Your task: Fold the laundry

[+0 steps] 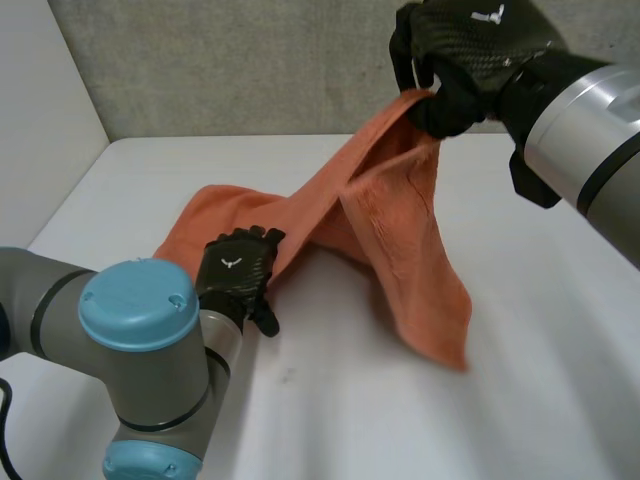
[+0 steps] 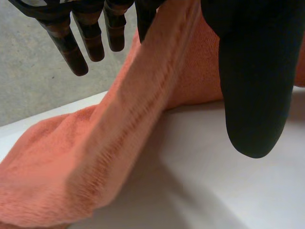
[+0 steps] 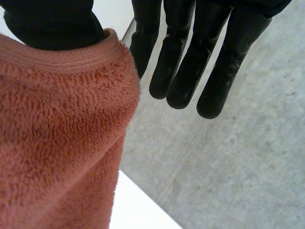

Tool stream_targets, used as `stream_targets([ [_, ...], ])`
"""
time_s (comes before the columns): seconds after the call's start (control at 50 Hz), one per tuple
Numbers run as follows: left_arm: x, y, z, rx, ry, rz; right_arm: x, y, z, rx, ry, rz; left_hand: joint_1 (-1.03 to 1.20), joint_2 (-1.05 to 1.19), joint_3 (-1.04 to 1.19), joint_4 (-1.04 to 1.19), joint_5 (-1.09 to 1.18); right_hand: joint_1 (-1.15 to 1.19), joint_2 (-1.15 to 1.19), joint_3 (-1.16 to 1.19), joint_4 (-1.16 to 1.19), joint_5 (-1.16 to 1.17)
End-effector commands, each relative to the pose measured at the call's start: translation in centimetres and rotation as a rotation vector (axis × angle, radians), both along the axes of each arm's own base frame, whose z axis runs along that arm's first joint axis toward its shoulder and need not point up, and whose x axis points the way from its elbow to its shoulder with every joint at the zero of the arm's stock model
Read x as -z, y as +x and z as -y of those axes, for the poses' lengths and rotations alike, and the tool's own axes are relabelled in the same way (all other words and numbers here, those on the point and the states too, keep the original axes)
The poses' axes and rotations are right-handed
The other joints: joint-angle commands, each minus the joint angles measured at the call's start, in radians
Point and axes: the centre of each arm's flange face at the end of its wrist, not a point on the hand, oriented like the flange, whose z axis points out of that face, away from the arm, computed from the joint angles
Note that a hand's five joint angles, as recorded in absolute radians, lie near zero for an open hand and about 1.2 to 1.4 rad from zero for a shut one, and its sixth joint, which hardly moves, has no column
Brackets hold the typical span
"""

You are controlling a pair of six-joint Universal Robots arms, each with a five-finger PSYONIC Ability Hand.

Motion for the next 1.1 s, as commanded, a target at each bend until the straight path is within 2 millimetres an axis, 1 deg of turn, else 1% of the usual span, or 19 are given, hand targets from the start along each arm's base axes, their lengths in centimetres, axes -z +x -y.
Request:
stream_targets([
  [0.02, 0.2, -0.4, 0.2, -0.022, 0.018, -0.066, -1.7, -0.5, -0.9, 0.002, -0.03, 0.047, 0.048, 0.041, 0.044, 0.041, 0.042, 0.406, 0.215, 0.207, 0.203, 0.229],
  [0.1, 0.0, -0.4, 1.4, -0.099, -0.018, -0.109, -2.9, -1.2, -1.9, 0.001, -0.054, 0.069, 0.127, 0.12, 0.123, 0.121, 0.121, 0.406, 0.215, 0.207, 0.203, 0.229],
  [0.2, 0.1, 0.9, 4.4, -0.27, -0.09, -0.159, -3.7, -1.9, -2.6, 0.009, -0.074, 0.079, 0.467, 0.461, 0.463, 0.461, 0.462, 0.406, 0.215, 0.207, 0.203, 0.229],
  [0.24, 0.4, 3.1, 7.1, -0.381, -0.13, -0.164, -3.6, -2.0, -2.5, 0.011, -0.07, 0.076, 0.681, 0.674, 0.677, 0.675, 0.676, 0.406, 0.215, 0.207, 0.203, 0.229],
  [0.28, 0.4, 4.1, 8.1, -0.416, -0.138, -0.165, -3.4, -2.1, -2.4, 0.017, -0.066, 0.073, 0.685, 0.678, 0.681, 0.678, 0.679, 0.406, 0.215, 0.207, 0.203, 0.229],
  [0.42, 0.6, 6.5, 9.2, -0.48, -0.125, -0.133, -1.7, -4.2, 0.1, 0.113, -0.028, 0.028, 0.779, 0.772, 0.775, 0.772, 0.773, 0.406, 0.215, 0.207, 0.203, 0.229],
  [0.5, -0.5, 8.5, 9.1, -0.484, -0.128, -0.107, -0.7, -5.3, 1.4, 0.16, 0.0, 0.012, 1.185, 1.179, 1.181, 1.179, 1.18, 0.406, 0.215, 0.207, 0.203, 0.229],
  [0.66, -2.7, 10.6, 8.1, -0.425, -0.153, -0.076, 3.2, -6.5, 3.0, 0.15, 0.106, -0.061, 1.186, 1.18, 1.182, 1.18, 1.181, 0.406, 0.215, 0.207, 0.203, 0.229],
  [0.7, -3.2, 10.7, 7.6, -0.404, -0.156, -0.044, 6.4, -6.9, 4.2, 0.143, 0.187, -0.124, 1.186, 1.18, 1.182, 1.18, 1.181, 0.406, 0.215, 0.207, 0.203, 0.229],
  [0.72, -3.5, 10.7, 7.2, -0.379, -0.159, 0.003, 6.4, -6.9, 4.2, 0.143, 0.187, -0.124, 1.186, 1.18, 1.182, 1.18, 1.181, 0.406, 0.215, 0.207, 0.203, 0.229],
  [0.76, -3.6, 10.9, 6.8, -0.357, -0.153, 0.061, 10.4, -6.7, 4.8, 0.116, 0.275, -0.222, 1.186, 1.18, 1.182, 1.18, 1.181, 0.406, 0.215, 0.207, 0.203, 0.229],
  [0.78, -3.5, 11.0, 6.5, -0.338, -0.139, 0.122, 10.4, -6.7, 4.8, 0.115, 0.276, -0.223, 1.186, 1.18, 1.182, 1.18, 1.181, 0.406, 0.215, 0.207, 0.203, 0.229],
  [0.82, -3.1, 11.2, 6.3, -0.321, -0.116, 0.189, 14.0, -6.7, 5.0, 0.094, 0.355, -0.339, 1.186, 1.18, 1.182, 1.18, 1.181, 0.406, 0.215, 0.207, 0.203, 0.229],
  [0.84, -2.8, 11.6, 6.1, -0.314, -0.09, 0.251, 14.1, -6.8, 5.0, 0.094, 0.356, -0.34, 1.186, 1.18, 1.182, 1.18, 1.181, 0.406, 0.215, 0.207, 0.203, 0.229],
  [0.9, -2.5, 12.1, 6.2, -0.313, -0.068, 0.3, 16.6, -6.8, 5.2, 0.069, 0.398, -0.453, 1.186, 1.18, 1.182, 1.18, 1.181, 0.406, 0.215, 0.207, 0.203, 0.229],
  [0.98, -1.1, 12.2, 7.2, -0.289, -0.027, 0.405, 19.6, -6.9, 6.8, 0.072, 0.427, -0.588, 1.186, 1.18, 1.182, 1.18, 1.181, 0.406, 0.215, 0.207, 0.203, 0.229],
  [1.06, -0.8, 11.7, 9.0, -0.283, -0.046, 0.434, 19.8, -6.6, 9.2, 0.119, 0.401, -0.594, 1.186, 1.18, 1.182, 1.18, 1.181, 0.406, 0.215, 0.207, 0.203, 0.229],
  [1.08, -1.3, 11.3, 10.3, -0.284, -0.079, 0.431, 19.1, -6.4, 10.6, 0.149, 0.362, -0.581, 1.186, 1.18, 1.182, 1.18, 1.181, 0.406, 0.215, 0.207, 0.203, 0.229],
  [1.1, -2.0, 10.8, 11.8, -0.284, -0.124, 0.416, 19.1, -6.4, 10.6, 0.149, 0.362, -0.58, 1.186, 1.18, 1.182, 1.18, 1.181, 0.406, 0.215, 0.207, 0.203, 0.229],
])
